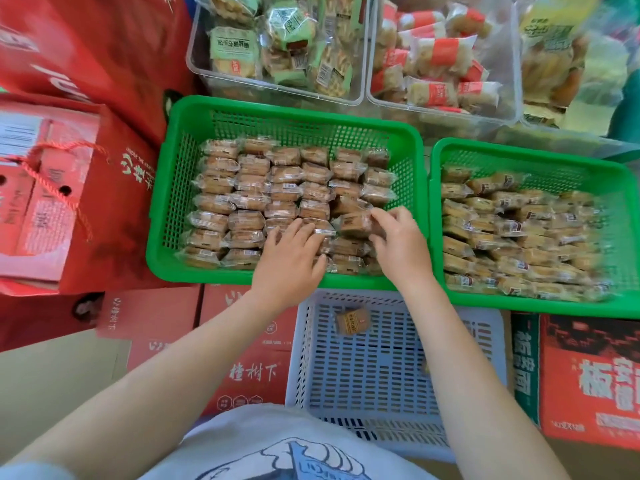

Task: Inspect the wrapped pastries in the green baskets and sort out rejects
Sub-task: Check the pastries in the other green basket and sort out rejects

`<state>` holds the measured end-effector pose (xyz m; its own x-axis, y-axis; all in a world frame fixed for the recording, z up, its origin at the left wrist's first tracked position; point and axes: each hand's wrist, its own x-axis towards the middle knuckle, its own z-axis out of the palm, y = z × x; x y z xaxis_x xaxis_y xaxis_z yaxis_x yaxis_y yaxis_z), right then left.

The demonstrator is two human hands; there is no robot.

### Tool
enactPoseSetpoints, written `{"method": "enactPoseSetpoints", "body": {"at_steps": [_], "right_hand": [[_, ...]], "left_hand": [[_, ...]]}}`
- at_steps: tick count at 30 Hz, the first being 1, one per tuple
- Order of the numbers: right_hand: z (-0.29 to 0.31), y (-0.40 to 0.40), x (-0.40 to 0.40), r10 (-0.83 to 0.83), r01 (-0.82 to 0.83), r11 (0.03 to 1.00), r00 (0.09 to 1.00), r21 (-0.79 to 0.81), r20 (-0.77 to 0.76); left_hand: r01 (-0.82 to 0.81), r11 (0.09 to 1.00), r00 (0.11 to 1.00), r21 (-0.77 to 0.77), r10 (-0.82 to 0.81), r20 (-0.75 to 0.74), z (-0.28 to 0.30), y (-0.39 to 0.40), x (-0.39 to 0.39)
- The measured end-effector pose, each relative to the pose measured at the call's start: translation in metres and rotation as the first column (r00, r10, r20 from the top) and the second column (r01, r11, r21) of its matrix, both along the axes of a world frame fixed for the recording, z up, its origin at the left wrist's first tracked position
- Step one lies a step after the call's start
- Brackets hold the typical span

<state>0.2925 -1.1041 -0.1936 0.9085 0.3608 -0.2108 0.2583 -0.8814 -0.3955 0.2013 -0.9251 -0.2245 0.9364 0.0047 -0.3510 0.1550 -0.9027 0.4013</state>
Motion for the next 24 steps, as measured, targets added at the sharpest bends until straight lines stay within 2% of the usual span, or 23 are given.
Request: {"method": "enactPoseSetpoints", "body": {"at_steps": [3,8,12,17,21,24], "right_hand": [[-0.006,0.013,-0.004,0.117,-0.109,0.991,0.985,-0.072,0.124],[-0.012,0.024,-0.002,0.172,-0.154,0.981,0.973,-0.119,0.154],[-0.018,0.019,-0.001,0.208,-0.193,0.936,0.978,-0.293,0.021],[-0.009,0.013,-0.008,0.030,-0.027,0.994,0.999,-0.103,0.031],[-0.013,0.015,-0.014,-0.129,0.104,0.982,0.979,-0.159,-0.160],[-0.018,0.020,-0.017,-0.213,0.190,0.970,0.965,-0.149,-0.153]], "left_hand": [[-0.012,0.999,1.000,0.040,0.012,0.018,-0.004,-0.002,-0.001],[-0.019,0.998,1.000,0.066,0.017,0.026,-0.007,-0.002,-0.002],[-0.011,0.997,1.000,0.082,0.009,0.024,-0.007,-0.002,-0.002],[0.000,0.996,1.000,0.089,-0.002,0.024,-0.009,-0.002,-0.001],[0.022,0.997,0.996,0.079,-0.029,0.079,-0.008,-0.002,-0.005],[0.061,0.991,0.988,0.123,-0.077,0.132,-0.008,-0.002,-0.009]]}}
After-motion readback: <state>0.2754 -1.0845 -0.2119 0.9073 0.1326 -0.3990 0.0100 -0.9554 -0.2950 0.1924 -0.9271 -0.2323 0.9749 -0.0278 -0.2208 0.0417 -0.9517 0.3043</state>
